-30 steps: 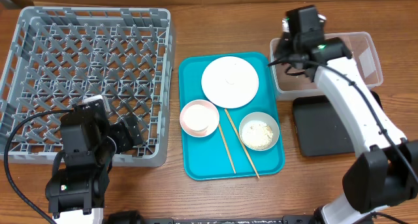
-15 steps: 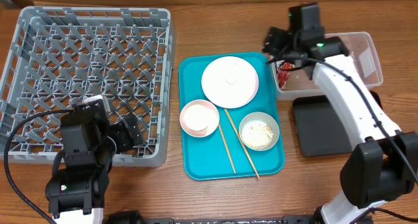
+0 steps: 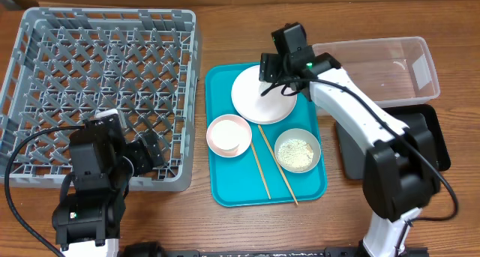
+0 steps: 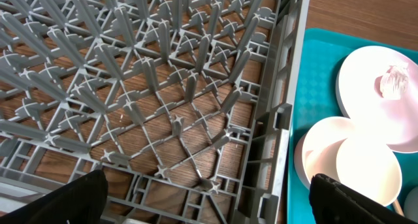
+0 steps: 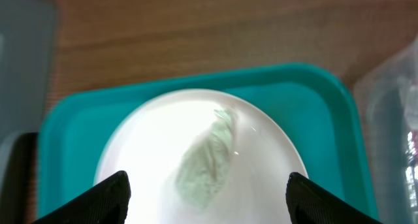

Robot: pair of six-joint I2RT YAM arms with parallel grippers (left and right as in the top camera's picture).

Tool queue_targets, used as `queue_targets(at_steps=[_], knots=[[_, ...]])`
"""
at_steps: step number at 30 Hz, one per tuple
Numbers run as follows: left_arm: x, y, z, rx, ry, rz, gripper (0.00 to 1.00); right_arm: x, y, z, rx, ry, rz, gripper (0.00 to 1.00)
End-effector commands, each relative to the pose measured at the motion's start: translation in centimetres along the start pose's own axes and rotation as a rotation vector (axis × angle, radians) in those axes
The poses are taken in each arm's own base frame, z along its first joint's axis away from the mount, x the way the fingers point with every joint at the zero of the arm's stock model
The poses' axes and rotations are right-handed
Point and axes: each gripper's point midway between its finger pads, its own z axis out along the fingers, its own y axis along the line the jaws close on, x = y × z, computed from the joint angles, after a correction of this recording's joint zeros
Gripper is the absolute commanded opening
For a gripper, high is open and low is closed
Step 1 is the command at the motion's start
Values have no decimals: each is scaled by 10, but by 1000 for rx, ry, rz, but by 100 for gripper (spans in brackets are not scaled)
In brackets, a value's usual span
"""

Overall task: Sort waste into correct bins and load items into the dishwasher
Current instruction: 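Grasp the white tissue on the plate with the right gripper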

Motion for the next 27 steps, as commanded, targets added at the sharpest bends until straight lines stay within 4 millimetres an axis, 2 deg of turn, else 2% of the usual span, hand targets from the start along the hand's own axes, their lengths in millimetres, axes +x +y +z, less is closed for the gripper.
queue_targets(at_steps=[1,5,11,15,18,21,25,27], knots=[[-12,0,-7,-2,-38,-25,100,14,-11,29,56,39,83,78],[-12,0,-7,-2,-38,-25,100,29,-9,49,38,86,79,78],[-12,0,-7,-2,-38,-25,100,39,-11,69,42,108,79,75],[-12,0,-7,-3,-37,-25,100,46,-5,75,9,134,80,62],[-11,0,-6,-4,-32,-25,100,48,-5,75,9,142,77,43],[-10,0,-4,-6,-23,-25,100,52,-5,74,11,156,77,37],[-9,1,0,-10,-6,-26,100,62,-4,72,-1,208,78,18],[-8,1,1,-11,-2,-26,100,64,-5,66,6,224,77,15]])
